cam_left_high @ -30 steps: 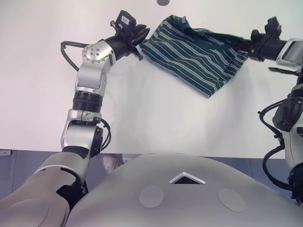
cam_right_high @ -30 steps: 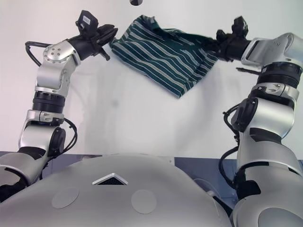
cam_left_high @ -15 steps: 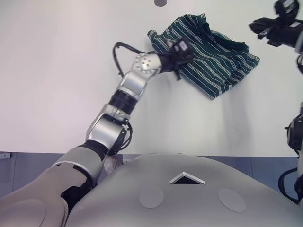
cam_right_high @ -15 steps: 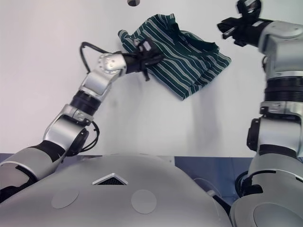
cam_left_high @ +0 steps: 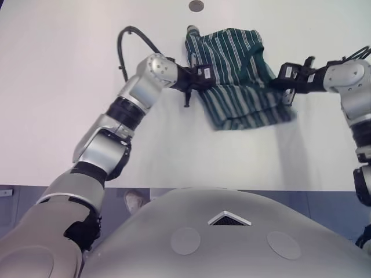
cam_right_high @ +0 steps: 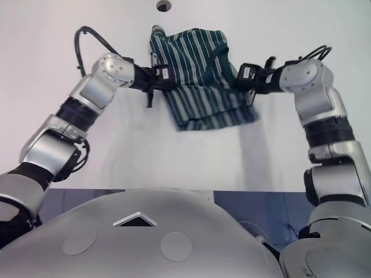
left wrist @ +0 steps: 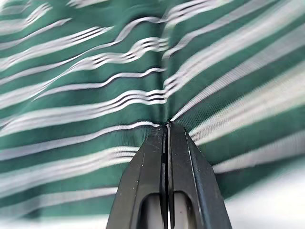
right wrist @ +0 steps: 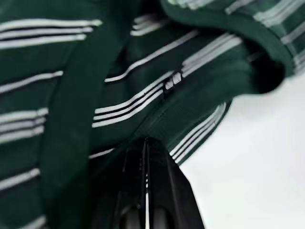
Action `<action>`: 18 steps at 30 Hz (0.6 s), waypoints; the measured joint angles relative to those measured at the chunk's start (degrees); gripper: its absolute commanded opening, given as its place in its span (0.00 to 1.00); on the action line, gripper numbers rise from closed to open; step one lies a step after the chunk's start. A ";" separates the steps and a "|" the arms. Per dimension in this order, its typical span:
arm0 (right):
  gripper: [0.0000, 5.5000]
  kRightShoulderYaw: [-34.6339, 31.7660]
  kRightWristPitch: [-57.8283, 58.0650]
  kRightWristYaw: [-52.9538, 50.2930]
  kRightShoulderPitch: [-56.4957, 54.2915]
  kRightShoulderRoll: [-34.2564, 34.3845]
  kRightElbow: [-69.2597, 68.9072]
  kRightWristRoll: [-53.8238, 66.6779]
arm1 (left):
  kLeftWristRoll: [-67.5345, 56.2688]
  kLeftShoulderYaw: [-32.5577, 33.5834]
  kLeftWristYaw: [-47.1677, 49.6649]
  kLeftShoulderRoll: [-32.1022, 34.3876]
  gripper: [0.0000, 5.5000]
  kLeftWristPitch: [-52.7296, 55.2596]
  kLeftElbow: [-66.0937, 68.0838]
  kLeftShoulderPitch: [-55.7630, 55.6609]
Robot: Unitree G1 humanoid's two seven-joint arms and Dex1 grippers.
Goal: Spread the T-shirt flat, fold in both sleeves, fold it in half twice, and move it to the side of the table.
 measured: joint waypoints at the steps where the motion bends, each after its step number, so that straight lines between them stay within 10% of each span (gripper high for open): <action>1: 0.01 -0.24 2.77 -0.06 1.41 1.61 -3.68 1.77 | 0.14 0.95 1.01 1.61 0.00 -1.36 0.90 -0.02; 10: 0.30 -10.10 1.60 -6.95 17.09 -1.18 -28.77 4.22 | -12.53 19.65 -0.19 14.16 0.28 -6.78 -28.66 19.04; 18: 0.35 -6.31 -9.83 -9.09 28.78 -3.96 -31.50 -4.25 | 8.38 13.55 6.65 26.65 0.28 -46.04 -11.55 23.41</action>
